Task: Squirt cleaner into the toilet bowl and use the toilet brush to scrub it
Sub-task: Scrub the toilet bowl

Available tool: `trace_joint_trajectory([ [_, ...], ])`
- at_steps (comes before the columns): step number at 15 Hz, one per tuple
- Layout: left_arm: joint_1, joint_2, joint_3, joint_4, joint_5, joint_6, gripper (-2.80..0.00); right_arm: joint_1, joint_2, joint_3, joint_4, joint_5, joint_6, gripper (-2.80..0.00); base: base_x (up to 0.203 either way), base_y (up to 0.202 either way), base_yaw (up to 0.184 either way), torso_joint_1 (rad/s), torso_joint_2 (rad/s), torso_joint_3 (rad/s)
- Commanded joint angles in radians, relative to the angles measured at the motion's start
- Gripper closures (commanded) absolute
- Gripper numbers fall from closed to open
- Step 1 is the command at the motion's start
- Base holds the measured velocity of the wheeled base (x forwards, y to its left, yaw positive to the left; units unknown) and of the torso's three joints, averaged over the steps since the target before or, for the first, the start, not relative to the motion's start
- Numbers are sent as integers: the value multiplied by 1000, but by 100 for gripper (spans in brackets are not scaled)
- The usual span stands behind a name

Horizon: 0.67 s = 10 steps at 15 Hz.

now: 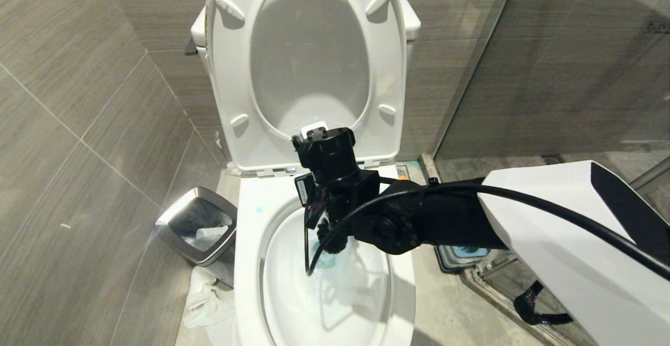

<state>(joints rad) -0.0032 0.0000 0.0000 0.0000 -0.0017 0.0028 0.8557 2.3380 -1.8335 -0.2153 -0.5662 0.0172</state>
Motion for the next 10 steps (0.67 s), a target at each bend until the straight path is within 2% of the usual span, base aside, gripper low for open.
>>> trace_joint_trajectory([
  [1, 0, 0, 0, 0, 0, 0, 0, 0, 19, -32, -3, -2, 2, 0, 0, 0, 0, 0, 0, 0],
  [8, 0, 0, 0, 2, 0, 5, 0, 25, 99, -145, -8, -9, -2, 0, 0, 0, 0, 0, 0, 0],
  [10, 0, 0, 0, 2, 0, 5, 0, 43, 118, -145, -67, -9, -11, 0, 0, 0, 0, 0, 0, 0],
])
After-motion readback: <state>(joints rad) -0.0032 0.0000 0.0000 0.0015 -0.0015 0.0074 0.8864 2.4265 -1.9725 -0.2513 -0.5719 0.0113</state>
